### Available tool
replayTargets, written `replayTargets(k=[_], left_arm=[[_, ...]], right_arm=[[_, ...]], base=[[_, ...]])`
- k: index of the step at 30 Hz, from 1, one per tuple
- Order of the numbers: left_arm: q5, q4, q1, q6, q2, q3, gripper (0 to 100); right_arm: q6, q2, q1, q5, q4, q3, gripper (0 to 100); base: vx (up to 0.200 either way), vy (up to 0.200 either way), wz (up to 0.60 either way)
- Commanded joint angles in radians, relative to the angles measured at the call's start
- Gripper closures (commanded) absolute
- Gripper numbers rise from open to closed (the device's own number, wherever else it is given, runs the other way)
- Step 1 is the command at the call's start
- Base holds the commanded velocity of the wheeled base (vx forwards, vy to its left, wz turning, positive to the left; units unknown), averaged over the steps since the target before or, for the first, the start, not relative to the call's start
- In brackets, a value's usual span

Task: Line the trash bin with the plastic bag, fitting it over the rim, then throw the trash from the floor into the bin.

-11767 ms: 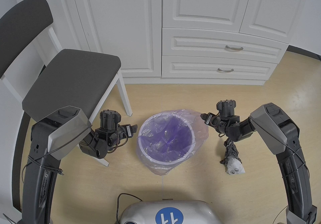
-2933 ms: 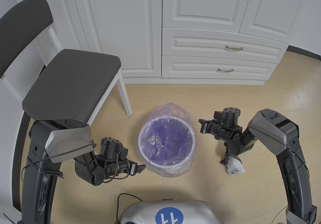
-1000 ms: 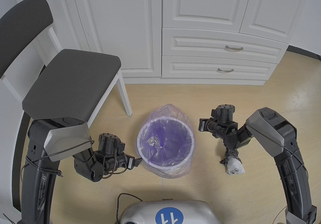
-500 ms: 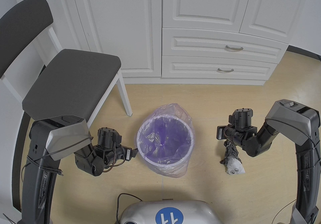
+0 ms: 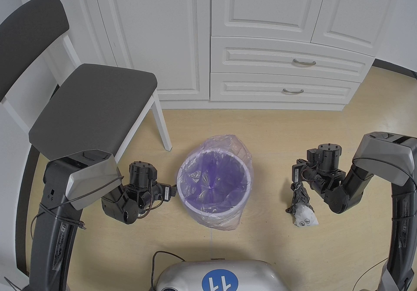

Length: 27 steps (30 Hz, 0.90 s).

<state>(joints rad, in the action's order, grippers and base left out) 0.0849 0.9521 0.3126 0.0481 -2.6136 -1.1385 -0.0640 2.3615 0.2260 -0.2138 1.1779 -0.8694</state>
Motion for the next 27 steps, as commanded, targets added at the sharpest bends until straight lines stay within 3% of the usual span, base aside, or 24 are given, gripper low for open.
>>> replayTargets(k=[1,4,13,27], left_arm=[[0.026,-0.007,0.013,0.001,-0.023,-0.030,0],[0.058,-0.030,0.022,-0.001,-0.025,-0.046,0],[0.047,-0.059,0.040,-0.007,0.000,0.008,0],[0.030,-0.098,-0.015,-0.071,0.129,0.088,0]], right_arm=[[0.000,0.002,-0.005,-0.001,-0.001,-0.008,100],[0.000,0.002,-0.007,-0.001,-0.003,-0.008,100],[0.000,0.016,-0.023,-0.001,-0.040,-0.031,100],[0.006,0.088,-0.089,0.007,-0.072,-0.134,100]], base=[[0.000,0.000,0.00],[0.000,0.000,0.00],[0.000,0.000,0.00],[0.000,0.000,0.00]])
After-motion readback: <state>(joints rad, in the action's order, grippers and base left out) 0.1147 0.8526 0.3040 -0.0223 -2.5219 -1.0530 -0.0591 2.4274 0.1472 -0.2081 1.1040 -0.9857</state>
